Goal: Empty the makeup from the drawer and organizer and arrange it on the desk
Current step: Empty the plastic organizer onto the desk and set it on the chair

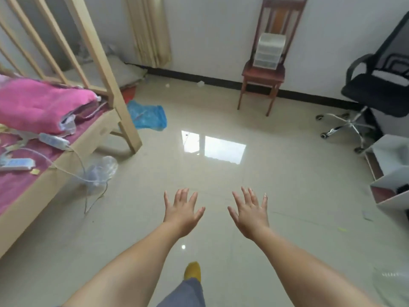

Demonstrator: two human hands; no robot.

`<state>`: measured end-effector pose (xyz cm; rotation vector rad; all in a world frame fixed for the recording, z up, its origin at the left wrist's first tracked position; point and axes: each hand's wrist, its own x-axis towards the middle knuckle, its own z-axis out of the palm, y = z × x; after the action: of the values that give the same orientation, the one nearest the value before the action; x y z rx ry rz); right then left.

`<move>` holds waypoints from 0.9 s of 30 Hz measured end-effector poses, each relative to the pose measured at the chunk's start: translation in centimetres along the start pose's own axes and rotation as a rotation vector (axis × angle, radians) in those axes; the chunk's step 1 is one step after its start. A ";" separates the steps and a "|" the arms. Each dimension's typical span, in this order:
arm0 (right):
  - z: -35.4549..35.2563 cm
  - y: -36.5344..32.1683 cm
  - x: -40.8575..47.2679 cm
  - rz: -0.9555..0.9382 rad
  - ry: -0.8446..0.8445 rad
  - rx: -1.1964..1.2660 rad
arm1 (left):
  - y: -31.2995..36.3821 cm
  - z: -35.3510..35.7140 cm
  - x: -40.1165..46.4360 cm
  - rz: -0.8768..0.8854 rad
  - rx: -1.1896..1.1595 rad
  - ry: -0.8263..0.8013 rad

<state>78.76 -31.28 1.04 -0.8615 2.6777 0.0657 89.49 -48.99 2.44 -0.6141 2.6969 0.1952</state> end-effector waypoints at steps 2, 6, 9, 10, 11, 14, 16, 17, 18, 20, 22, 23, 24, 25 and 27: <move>-2.2 1.1 4.1 0.053 0.042 0.051 | 0.8 -2.9 5.6 0.052 0.034 0.009; -5.1 5.4 10.0 0.193 0.057 0.116 | 4.6 -7.8 15.6 0.151 0.064 -0.014; -6.5 10.4 14.0 0.305 0.008 0.124 | 8.8 -10.4 22.6 0.267 0.113 -0.021; -7.1 12.1 15.7 0.336 -0.005 0.126 | 10.3 -11.2 25.0 0.298 0.128 -0.015; -7.8 13.8 17.7 0.348 -0.011 0.124 | 11.7 -12.0 27.5 0.323 0.142 -0.006; -10.5 18.7 24.5 0.327 0.016 0.107 | 15.4 -14.1 34.9 0.333 0.148 0.021; -12.7 22.0 29.6 0.301 0.046 0.097 | 17.3 -15.8 39.8 0.303 0.128 0.024; -13.9 23.5 32.1 0.282 0.057 0.100 | 18.2 -16.7 42.2 0.292 0.116 0.015; -15.1 25.0 34.5 0.262 0.075 0.098 | 18.9 -17.7 44.4 0.279 0.101 0.014; -17.5 27.8 39.3 0.240 0.085 0.076 | 20.5 -20.0 48.7 0.248 0.070 0.024; -19.1 30.0 43.6 0.233 0.058 0.065 | 21.5 -22.0 52.8 0.231 0.043 0.011; -19.7 30.9 45.7 0.229 0.050 0.065 | 21.8 -22.7 54.7 0.224 0.029 0.012; -20.1 31.6 47.8 0.223 0.036 0.062 | 22.0 -23.3 56.7 0.213 0.019 0.010; -20.5 32.2 50.0 0.216 0.014 0.059 | 21.9 -23.9 58.8 0.195 0.009 0.000; -21.2 33.1 54.6 0.201 -0.018 0.058 | 21.5 -25.0 63.3 0.151 -0.014 -0.020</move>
<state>11.83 -37.76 1.74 -0.5698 2.7256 0.0414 18.92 -59.83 2.52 -0.4102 2.7254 0.2580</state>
